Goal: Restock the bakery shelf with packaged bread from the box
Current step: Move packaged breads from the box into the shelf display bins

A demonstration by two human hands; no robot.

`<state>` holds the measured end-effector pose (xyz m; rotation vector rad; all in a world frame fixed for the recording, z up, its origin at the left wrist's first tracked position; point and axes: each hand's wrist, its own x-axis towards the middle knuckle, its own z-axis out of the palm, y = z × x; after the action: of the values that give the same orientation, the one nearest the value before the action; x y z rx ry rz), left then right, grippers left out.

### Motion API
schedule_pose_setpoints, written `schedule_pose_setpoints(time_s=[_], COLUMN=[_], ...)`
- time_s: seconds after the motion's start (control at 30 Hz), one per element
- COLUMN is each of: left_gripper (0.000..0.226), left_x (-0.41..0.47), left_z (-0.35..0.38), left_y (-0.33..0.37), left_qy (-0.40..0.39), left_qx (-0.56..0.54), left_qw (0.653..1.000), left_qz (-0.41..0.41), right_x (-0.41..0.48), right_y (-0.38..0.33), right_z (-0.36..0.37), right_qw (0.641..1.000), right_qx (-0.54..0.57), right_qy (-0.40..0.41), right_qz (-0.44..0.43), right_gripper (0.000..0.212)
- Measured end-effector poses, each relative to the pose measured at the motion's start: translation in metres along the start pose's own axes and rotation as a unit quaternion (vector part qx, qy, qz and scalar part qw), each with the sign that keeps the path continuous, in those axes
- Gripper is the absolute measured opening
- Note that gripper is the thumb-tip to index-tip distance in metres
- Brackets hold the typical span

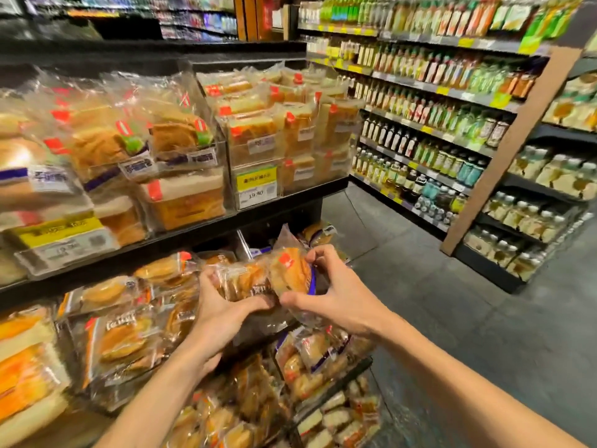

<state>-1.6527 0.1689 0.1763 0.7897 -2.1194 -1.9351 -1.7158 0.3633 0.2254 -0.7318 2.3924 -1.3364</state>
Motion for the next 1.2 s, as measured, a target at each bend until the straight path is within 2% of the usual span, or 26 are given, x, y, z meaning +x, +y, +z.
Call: schedule_pose_setpoints(time_s=[0.1, 0.2, 0.3, 0.4, 0.47, 0.53, 0.63, 0.67, 0.73, 0.77, 0.87, 0.97, 1.03, 1.1, 1.17, 1.2], left_gripper=[0.124, 0.125, 0.133, 0.128, 0.138, 0.143, 0.138, 0.129, 0.097, 0.088, 0.085, 0.059, 0.061, 0.059, 0.068, 0.076], left_x=[0.01, 0.017, 0.007, -0.002, -0.006, -0.009, -0.01, -0.01, -0.012, -0.013, -0.011, -0.011, -0.012, -0.014, -0.016, -0.016], left_z=[0.009, 0.009, 0.01, 0.013, 0.017, 0.024, 0.031, 0.034, 0.037, 0.038, 0.035, 0.028, 0.025, 0.022, 0.018, 0.015], left_y=[0.01, 0.013, 0.022, 0.027, 0.03, 0.032, 0.033, 0.034, 0.035, 0.036, 0.03, 0.027, 0.029, 0.028, 0.025, 0.02], left_qy=[0.042, 0.103, 0.172, 0.204, 0.208, 0.226, 0.231, 0.224, 0.212, 0.211, 0.19, 0.148, 0.12, 0.11, 0.11, 0.106], left_qx=[-0.021, -0.033, -0.027, -0.077, -0.092, -0.088, -0.137, -0.147, -0.158, -0.159, -0.159, -0.206, -0.251, -0.235, -0.167, -0.129], left_qw=[0.999, 0.994, 0.983, 0.975, 0.971, 0.966, 0.959, 0.959, 0.962, 0.962, 0.966, 0.964, 0.955, 0.961, 0.976, 0.982], left_qz=[-0.008, -0.031, -0.055, -0.053, -0.071, -0.087, -0.092, -0.089, -0.075, -0.072, -0.075, -0.082, -0.098, -0.094, -0.089, -0.085], right_x=[0.04, 0.087, 0.126, 0.153, 0.164, 0.17, 0.173, 0.174, 0.175, 0.176, 0.18, 0.182, 0.181, 0.172, 0.154, 0.143], right_y=[0.016, 0.034, 0.059, 0.081, 0.092, 0.102, 0.11, 0.111, 0.113, 0.114, 0.112, 0.107, 0.103, 0.091, 0.071, 0.059], right_z=[-0.025, -0.049, -0.061, -0.048, -0.028, -0.006, 0.017, 0.023, 0.034, 0.039, 0.042, 0.032, 0.023, 0.014, 0.005, 0.001], right_qw=[0.997, 0.996, 0.996, 0.971, 0.942, 0.925, 0.927, 0.923, 0.911, 0.909, 0.919, 0.929, 0.935, 0.959, 0.983, 0.984], right_qx=[-0.002, 0.028, -0.052, -0.214, -0.308, -0.353, -0.352, -0.359, -0.377, -0.376, -0.321, -0.262, -0.247, -0.196, -0.061, 0.006], right_qy=[-0.07, -0.067, -0.073, -0.102, -0.123, -0.134, -0.13, -0.139, -0.166, -0.18, -0.228, -0.26, -0.25, -0.206, -0.171, -0.178], right_qz=[-0.042, -0.048, -0.027, -0.036, -0.046, -0.042, -0.008, 0.0, 0.005, 0.005, 0.012, 0.029, 0.038, 0.015, -0.011, -0.006], right_gripper=[0.064, 0.049, 0.041, 0.053, 0.07, 0.081, 0.091, 0.097, 0.104, 0.099, 0.06, 0.038, 0.04, 0.049, 0.061, 0.07])
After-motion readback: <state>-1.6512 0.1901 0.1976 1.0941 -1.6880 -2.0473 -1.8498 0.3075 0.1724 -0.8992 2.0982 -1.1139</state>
